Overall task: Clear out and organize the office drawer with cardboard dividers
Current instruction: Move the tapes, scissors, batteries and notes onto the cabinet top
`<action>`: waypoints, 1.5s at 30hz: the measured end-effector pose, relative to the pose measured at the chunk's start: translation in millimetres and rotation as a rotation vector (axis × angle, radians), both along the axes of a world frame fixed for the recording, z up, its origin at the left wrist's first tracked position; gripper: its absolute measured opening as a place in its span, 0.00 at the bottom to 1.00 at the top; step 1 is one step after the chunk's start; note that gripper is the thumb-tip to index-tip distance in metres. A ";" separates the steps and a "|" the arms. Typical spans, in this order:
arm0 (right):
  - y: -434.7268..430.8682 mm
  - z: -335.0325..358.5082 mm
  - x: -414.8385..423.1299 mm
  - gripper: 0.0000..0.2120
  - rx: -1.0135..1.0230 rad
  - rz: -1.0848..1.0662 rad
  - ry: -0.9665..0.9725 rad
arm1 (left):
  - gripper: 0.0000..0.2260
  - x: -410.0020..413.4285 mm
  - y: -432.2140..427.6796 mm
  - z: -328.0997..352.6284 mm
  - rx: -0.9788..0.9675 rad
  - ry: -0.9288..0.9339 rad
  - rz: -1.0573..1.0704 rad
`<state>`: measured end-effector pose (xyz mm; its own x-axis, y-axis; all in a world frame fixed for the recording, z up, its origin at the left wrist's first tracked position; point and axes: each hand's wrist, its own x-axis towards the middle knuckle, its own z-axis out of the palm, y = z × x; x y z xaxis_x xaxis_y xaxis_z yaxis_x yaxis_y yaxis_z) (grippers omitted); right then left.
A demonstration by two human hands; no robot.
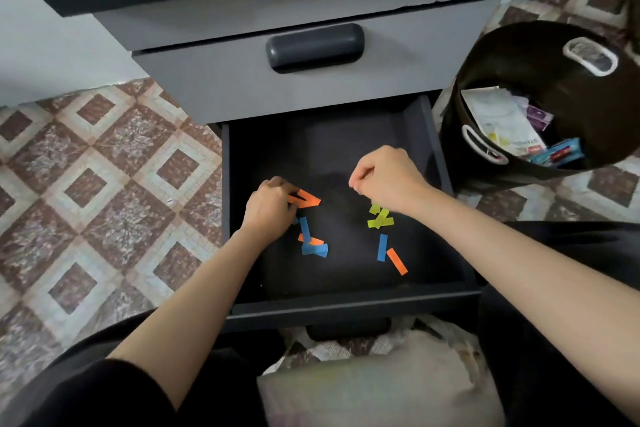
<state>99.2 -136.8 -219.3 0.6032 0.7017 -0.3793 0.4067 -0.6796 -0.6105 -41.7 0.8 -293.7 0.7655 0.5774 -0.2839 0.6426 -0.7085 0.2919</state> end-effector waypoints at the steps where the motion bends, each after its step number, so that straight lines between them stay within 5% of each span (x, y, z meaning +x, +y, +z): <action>1: -1.4 -2.9 -0.4 0.11 -0.008 -0.007 0.029 | 0.16 1.9 2.7 -4.7 0.008 0.005 -0.007; 7: -6.2 -9.6 -1.4 0.11 -0.051 -0.025 0.097 | 0.20 8.0 6.5 -22.6 0.013 0.053 -0.083; 22: -5.3 -13.9 -4.9 0.09 -0.072 0.001 0.118 | 0.05 15.7 1.1 -32.0 -0.008 0.087 -0.058; 32: -5.6 -10.0 0.6 0.08 -0.042 -0.023 0.133 | 0.06 32.2 -9.5 0.7 -0.365 -0.051 0.235; 39: -1.8 3.4 4.7 0.06 0.108 -0.185 0.380 | 0.06 23.4 -28.6 59.2 -0.572 -0.237 0.386; 45: -5.3 10.5 -4.2 0.09 0.125 -0.109 0.428 | 0.07 -4.6 -49.9 85.7 -0.688 -0.283 0.399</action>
